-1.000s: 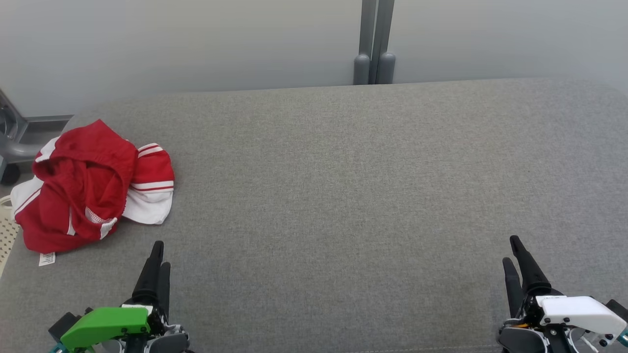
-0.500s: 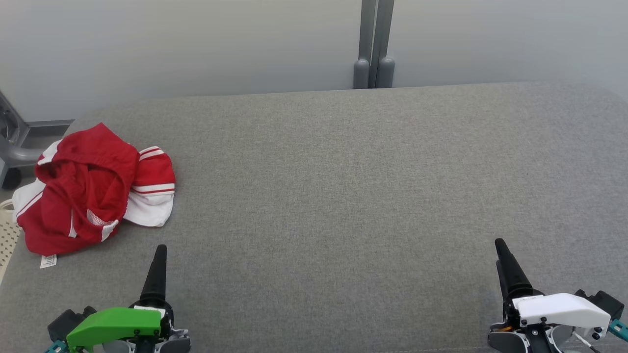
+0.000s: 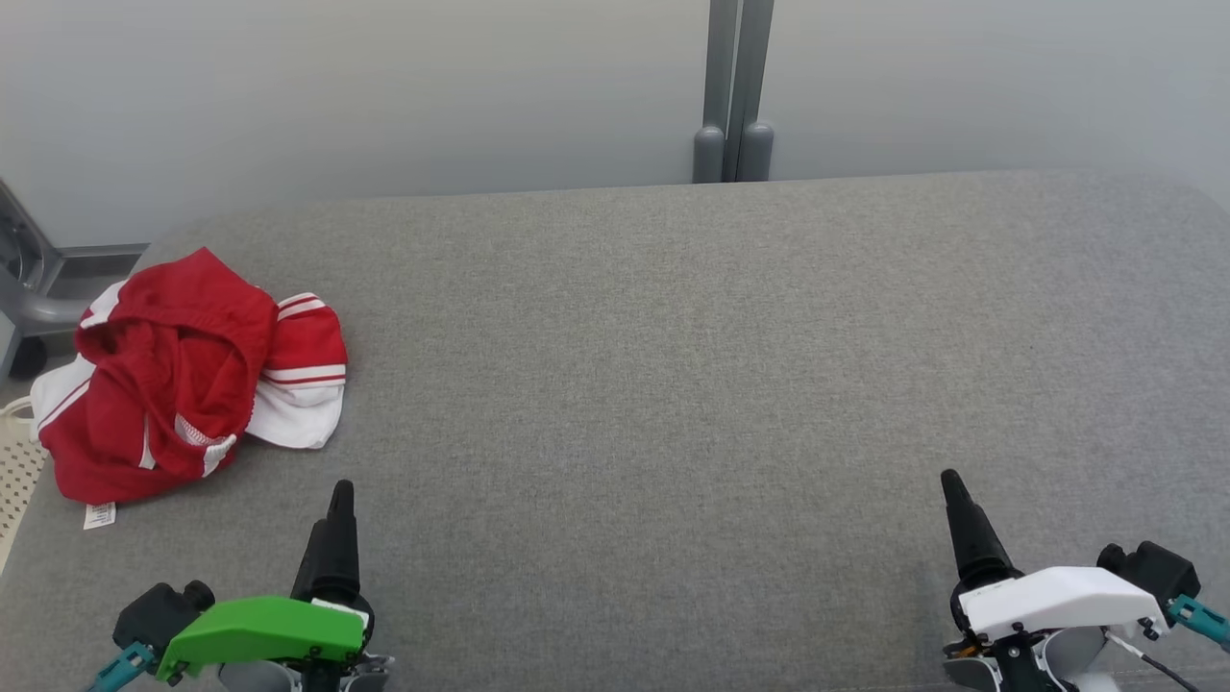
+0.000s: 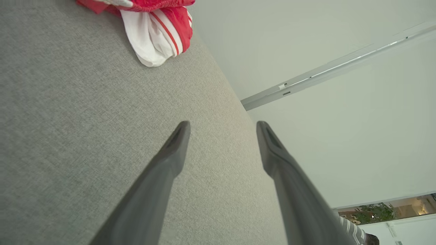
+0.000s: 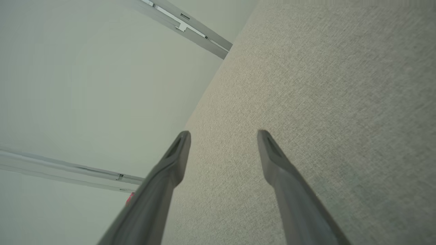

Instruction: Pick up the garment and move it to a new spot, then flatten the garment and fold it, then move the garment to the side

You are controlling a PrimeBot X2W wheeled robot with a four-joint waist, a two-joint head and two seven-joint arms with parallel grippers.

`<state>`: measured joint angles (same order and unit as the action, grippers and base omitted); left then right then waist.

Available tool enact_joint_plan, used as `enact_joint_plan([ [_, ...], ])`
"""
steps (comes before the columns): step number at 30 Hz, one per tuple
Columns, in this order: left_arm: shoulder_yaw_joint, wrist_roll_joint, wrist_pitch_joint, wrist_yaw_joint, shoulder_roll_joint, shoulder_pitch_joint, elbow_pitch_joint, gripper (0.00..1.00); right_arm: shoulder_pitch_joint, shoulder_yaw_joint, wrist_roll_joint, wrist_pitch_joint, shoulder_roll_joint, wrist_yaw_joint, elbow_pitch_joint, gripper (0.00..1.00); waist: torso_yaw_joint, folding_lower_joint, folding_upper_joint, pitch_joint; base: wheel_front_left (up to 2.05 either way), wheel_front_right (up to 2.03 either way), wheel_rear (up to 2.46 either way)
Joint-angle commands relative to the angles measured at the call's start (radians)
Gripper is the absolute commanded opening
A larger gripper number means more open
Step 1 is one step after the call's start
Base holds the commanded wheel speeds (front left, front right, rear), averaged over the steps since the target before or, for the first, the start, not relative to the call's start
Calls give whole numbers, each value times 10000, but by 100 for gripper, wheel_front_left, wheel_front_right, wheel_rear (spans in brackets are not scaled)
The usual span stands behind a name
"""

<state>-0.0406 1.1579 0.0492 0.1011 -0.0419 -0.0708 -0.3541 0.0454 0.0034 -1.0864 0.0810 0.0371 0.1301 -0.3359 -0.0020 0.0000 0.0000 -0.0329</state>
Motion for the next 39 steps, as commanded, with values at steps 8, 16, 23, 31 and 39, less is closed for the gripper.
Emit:
enact_joint_plan([
  [8, -516, -2027, 403, -389, -302, -41, 11, 100, 299, -86, 2271, -139, 86, 6, 213, 100, -8, 0, 0, -83, 0, 0, 0],
  [16, -889, -3002, 577, -586, -473, -155, -113, 100, 193, -76, 3740, -612, 92, 5, 655, 100, 1, 0, 0, -113, 0, 0, 0],
  [23, -1150, -3857, 687, -839, -658, -258, -134, 100, 138, -97, 4826, -859, 102, 6, 968, 100, -10, 0, 0, -136, 0, 0, 0],
  [31, -1329, -4549, 837, -1019, -812, -348, -105, 100, 165, -137, 5807, -926, 112, 6, 1037, 100, 5, 0, 0, -160, 0, 0, 0],
  [39, -1490, -5128, 945, -1112, -972, -438, -39, 100, 189, -85, 6542, -1012, 119, 7, 1018, 100, -22, 0, 0, -188, 0, 0, 0],
])
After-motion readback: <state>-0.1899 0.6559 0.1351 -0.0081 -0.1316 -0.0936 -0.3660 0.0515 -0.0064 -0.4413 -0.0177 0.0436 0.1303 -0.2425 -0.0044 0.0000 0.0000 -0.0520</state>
